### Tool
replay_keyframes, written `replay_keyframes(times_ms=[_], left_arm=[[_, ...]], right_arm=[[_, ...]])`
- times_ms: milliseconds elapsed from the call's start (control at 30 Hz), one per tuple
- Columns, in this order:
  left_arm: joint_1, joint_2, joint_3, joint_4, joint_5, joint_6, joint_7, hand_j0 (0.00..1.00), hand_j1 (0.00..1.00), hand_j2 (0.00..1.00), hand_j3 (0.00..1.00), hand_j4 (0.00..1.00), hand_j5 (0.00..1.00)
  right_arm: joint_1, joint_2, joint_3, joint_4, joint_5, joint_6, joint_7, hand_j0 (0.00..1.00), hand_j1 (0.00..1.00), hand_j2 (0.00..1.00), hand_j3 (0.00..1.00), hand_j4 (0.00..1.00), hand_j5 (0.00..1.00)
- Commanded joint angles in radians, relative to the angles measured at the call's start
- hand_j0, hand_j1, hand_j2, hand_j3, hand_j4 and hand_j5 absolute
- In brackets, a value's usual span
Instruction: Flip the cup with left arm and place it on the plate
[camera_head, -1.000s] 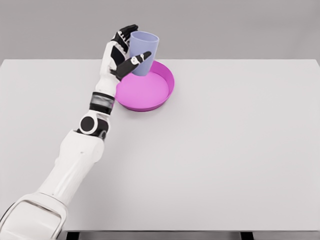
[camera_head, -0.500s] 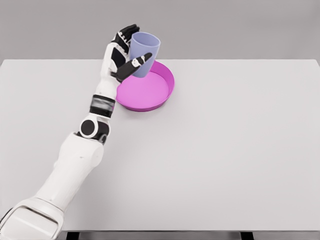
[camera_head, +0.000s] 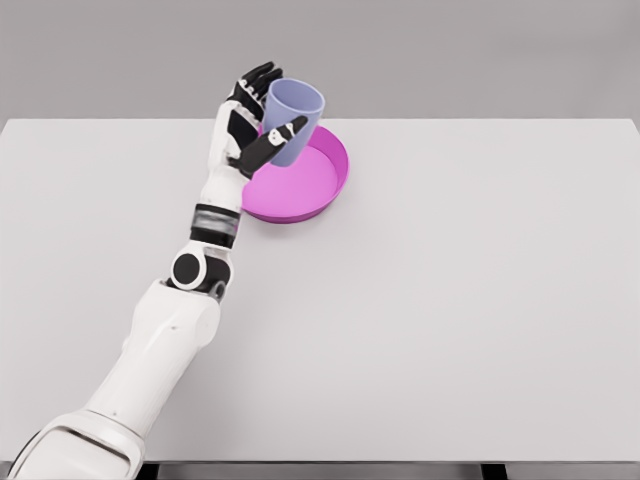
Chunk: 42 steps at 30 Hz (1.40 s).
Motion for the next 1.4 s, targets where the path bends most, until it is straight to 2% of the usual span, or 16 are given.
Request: replay_keyframes(times_ms=[0,100,267,400,600,733,833,1000,1067,1200,1367], left_arm=[[0.0,-0.001,0.029,-0.001,0.001,0.0,0.0,0.72,0.72,0.72,0.72,0.72,0.72],[-0.003,-0.001,0.046,0.006,0.009,0.0,0.003,0.72,0.72,0.72,0.72,0.72,0.72],[-0.014,-0.001,0.048,0.061,0.03,0.0,0.006,0.72,0.72,0.72,0.72,0.72,0.72],[-0.014,-0.001,0.045,0.062,0.03,0.0,0.005,0.72,0.72,0.72,0.72,0.72,0.72],[-0.012,-0.001,0.04,-0.013,0.032,0.0,-0.005,0.69,0.69,0.69,0.69,0.69,0.69],[-0.012,-0.001,0.025,-0.024,0.098,0.0,-0.005,0.68,0.68,0.68,0.68,0.68,0.68],[-0.012,-0.001,-0.012,-0.016,0.142,0.0,-0.005,0.68,0.68,0.68,0.68,0.68,0.68],[-0.011,-0.001,-0.015,0.001,0.167,0.0,-0.005,0.69,0.69,0.69,0.69,0.69,0.69],[-0.011,-0.001,-0.015,-0.001,0.169,0.0,-0.005,0.71,0.71,0.71,0.71,0.71,0.71],[-0.014,-0.001,-0.017,-0.011,0.169,0.0,0.0,0.88,0.88,0.88,0.88,0.88,0.88],[-0.026,-0.001,-0.021,-0.014,0.165,0.0,-0.002,0.9,0.9,0.9,0.9,0.9,0.9]], right_arm=[[0.0,0.0,0.0,0.001,0.0,0.0,0.0,1.0,1.0,1.0,1.0,1.0,1.0],[0.0,0.0,0.0,0.0,0.001,0.0,0.0,1.0,1.0,1.0,1.0,1.0,1.0],[0.0,0.0,0.0,0.0,0.0,0.0,0.0,1.0,1.0,1.0,1.0,1.0,1.0],[0.0,0.0,0.0,0.0,0.0,0.0,0.0,1.0,1.0,1.0,1.0,1.0,1.0],[0.0,0.0,0.0,0.0,0.0,0.0,0.0,1.0,1.0,1.0,1.0,1.0,1.0],[0.0,0.0,0.0,0.0,0.0,0.0,0.0,1.0,1.0,1.0,1.0,1.0,1.0],[0.0,0.0,0.0,0.0,0.0,0.0,0.0,1.0,1.0,1.0,1.0,1.0,1.0],[0.0,0.0,0.001,0.0,0.0,0.0,0.001,1.0,1.0,1.0,1.0,1.0,1.0],[0.0,0.0,0.0,0.001,0.0,0.0,0.0,1.0,1.0,1.0,1.0,1.0,1.0],[0.0,0.0,0.0,0.0,0.0,0.0,0.0,1.0,1.0,1.0,1.0,1.0,1.0],[0.0,0.0,0.0,0.001,0.0,0.0,0.0,1.0,1.0,1.0,1.0,1.0,1.0]])
